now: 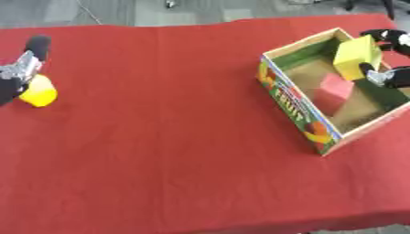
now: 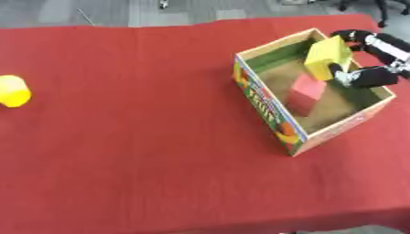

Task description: Pick up the objects with one hand, pass them to the other hand, and then place them into the box on the other side of the table.

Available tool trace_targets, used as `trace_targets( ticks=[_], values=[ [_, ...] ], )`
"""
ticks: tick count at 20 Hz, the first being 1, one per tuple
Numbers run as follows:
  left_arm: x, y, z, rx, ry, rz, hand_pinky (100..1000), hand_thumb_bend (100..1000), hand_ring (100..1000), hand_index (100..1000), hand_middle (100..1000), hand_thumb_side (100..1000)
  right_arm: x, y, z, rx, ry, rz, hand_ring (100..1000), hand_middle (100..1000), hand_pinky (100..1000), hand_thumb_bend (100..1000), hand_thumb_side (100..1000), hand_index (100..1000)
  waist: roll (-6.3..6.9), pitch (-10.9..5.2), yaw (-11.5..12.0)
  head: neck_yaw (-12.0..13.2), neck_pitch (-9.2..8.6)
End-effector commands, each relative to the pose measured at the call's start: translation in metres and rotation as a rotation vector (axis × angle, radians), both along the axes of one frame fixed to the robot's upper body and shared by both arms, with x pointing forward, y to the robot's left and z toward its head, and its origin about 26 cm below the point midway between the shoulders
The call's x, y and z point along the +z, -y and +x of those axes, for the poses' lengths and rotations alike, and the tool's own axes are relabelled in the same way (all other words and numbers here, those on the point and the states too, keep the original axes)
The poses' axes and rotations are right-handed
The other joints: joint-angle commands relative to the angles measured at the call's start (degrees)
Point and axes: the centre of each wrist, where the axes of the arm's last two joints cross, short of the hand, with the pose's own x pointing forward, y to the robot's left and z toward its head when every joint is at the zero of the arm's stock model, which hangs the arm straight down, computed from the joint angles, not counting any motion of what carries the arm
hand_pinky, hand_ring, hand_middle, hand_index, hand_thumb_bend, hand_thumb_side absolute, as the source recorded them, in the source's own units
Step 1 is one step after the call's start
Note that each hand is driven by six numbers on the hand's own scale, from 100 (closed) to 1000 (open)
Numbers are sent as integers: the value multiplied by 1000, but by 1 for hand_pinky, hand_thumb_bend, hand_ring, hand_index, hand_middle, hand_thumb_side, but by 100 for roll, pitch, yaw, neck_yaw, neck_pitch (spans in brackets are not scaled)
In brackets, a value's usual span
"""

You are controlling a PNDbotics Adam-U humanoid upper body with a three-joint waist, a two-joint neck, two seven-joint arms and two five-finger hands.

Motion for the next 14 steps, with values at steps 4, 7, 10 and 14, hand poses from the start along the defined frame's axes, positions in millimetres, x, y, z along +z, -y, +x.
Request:
trace_targets(
  ticks=[4, 7, 10, 14],
  values=[
    [9, -7, -3, 18, 28, 22, 703, 554, 624, 853, 648, 598, 18, 13, -4, -44, 23, -85, 1000, 956, 976, 100, 359, 1000, -5, -59, -4, -10, -2],
    [8, -8, -3, 23, 27, 22, 703, 553, 623, 854, 648, 598, 17, 14, -3, -61, 25, -90, 1000, 960, 985, 100, 406, 1000, -5, -54, 0, -11, 10],
    [8, -8, -3, 27, 28, 21, 703, 555, 623, 854, 648, 595, 19, 12, -3, -56, 45, -88, 1000, 968, 998, 100, 470, 1000, -6, -52, 8, -8, 37],
    [8, -8, -3, 27, 26, 23, 703, 558, 623, 853, 647, 594, 24, 10, -5, -17, 72, -77, 1000, 983, 1000, 171, 455, 1000, -10, -59, 10, -4, 53]
  ],
)
